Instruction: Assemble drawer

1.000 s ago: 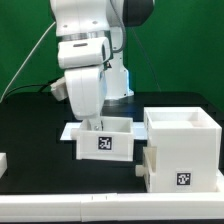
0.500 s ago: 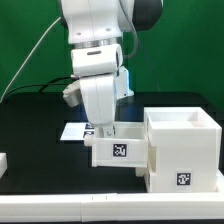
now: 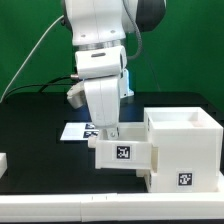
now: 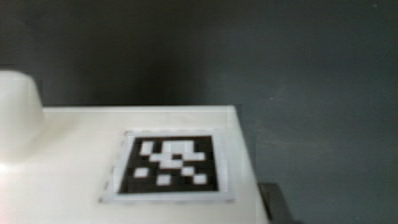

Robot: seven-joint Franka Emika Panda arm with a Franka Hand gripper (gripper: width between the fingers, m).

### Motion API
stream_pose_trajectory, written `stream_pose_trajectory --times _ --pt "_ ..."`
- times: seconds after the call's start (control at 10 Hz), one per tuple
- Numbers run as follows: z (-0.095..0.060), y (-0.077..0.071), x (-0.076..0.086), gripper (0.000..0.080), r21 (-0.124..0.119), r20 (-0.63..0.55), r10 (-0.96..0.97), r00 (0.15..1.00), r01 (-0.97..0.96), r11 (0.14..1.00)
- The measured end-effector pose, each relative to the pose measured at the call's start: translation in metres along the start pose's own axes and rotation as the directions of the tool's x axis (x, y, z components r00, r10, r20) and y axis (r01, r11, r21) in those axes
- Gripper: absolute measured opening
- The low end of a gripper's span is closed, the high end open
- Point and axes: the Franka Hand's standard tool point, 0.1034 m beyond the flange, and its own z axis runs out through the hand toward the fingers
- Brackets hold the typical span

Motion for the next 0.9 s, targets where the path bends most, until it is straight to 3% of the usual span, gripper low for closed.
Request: stream_pose_trajectory --times 0.9 --pt "0.0028 0.0032 -0.0010 0.0038 -0.002 0.006 -0.012 1.000 0.012 1.000"
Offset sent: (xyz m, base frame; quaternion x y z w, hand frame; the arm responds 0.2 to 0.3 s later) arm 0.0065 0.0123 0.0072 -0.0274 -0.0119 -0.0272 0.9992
